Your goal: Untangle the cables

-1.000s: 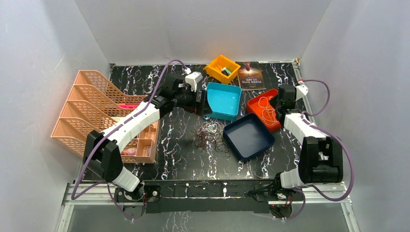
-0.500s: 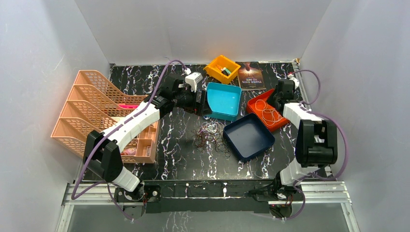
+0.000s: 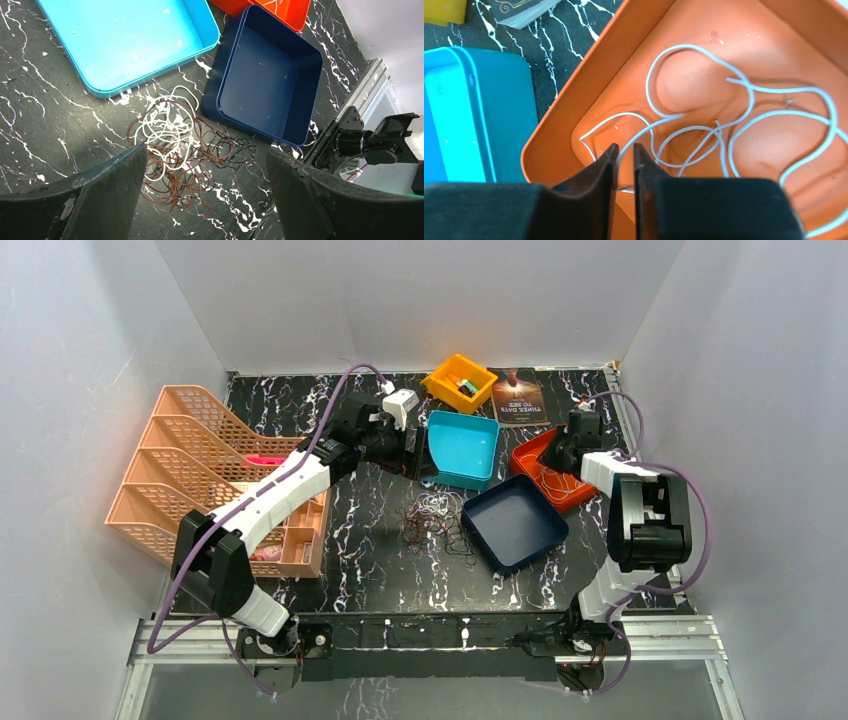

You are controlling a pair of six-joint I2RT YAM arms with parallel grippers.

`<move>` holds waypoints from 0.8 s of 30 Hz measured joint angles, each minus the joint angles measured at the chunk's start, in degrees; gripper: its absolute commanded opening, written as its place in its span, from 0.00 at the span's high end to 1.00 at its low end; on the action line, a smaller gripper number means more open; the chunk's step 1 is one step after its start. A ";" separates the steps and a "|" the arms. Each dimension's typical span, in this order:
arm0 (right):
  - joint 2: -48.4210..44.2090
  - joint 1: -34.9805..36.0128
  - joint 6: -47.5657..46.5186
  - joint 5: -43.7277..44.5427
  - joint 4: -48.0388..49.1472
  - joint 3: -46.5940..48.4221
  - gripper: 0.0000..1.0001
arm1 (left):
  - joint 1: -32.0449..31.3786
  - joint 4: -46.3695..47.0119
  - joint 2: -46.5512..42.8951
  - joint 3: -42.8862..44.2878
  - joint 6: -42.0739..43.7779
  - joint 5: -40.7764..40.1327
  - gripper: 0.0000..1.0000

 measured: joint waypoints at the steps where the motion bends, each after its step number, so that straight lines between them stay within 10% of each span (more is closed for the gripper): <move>1: -0.63 0.00 -0.09 0.24 -0.09 0.00 0.64 | 0.00 -0.02 0.00 0.00 -0.02 -0.02 0.11; 9: -10.14 0.00 -2.10 5.31 -2.40 -0.09 0.41 | 0.00 -0.07 0.00 0.00 0.04 -2.86 0.05; 24: -28.81 0.24 -3.82 -5.44 -5.64 -7.28 0.39 | -1.07 -0.24 0.26 -0.96 1.38 -6.73 0.05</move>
